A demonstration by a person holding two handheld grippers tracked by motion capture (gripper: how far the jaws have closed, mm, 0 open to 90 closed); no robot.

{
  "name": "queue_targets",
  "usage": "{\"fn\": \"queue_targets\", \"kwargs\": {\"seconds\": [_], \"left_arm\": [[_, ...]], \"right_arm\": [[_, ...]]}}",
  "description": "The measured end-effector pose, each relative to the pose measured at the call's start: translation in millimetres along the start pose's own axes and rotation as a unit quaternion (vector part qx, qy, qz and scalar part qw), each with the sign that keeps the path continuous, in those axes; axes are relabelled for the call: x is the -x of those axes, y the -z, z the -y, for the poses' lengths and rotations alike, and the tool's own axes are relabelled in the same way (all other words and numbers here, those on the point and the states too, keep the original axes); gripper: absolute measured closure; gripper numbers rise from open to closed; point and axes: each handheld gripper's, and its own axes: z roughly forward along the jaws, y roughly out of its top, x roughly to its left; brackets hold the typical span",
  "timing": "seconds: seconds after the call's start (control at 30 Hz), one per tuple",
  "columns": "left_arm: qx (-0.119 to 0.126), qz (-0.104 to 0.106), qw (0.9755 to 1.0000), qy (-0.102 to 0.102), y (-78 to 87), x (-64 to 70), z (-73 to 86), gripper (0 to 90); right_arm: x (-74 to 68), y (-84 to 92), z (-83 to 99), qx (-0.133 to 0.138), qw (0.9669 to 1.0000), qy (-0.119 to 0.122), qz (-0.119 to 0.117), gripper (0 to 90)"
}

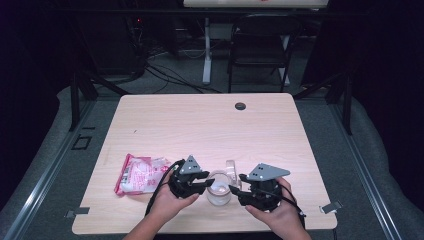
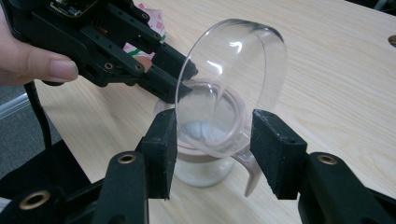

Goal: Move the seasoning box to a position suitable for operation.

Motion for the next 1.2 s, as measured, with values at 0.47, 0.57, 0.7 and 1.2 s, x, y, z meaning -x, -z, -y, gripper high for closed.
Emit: {"fn": "queue_targets", "kwargs": {"seconds": [0.47, 0.57, 0.7, 1.2], "left_arm": [[-0.001, 0.0, 1.0, 0.0, 0.1, 0.1, 0.0, 66.7], [-0.001, 0.0, 1.0, 0.0, 0.1, 0.2, 0.0, 66.7], [-0.001, 0.0, 1.0, 0.0, 0.1, 0.1, -0.1, 66.8], [0.003, 0.002, 1.0, 0.003, -0.6, -0.5, 0.1, 66.9]], "right_arm": [[14.4, 10.8, 2.3, -0.016, 0.9997, -0.016, 0.0, 51.8], [16.4, 7.5, 4.6, -0.025, 0.9996, -0.015, -0.007, 51.2], [19.9, -0.3, 10.3, -0.037, 0.999, -0.014, -0.019, 50.6], [26.3, -31.9, 36.4, -0.06, 0.9982, 0.002, 0.006, 58.1]]}}
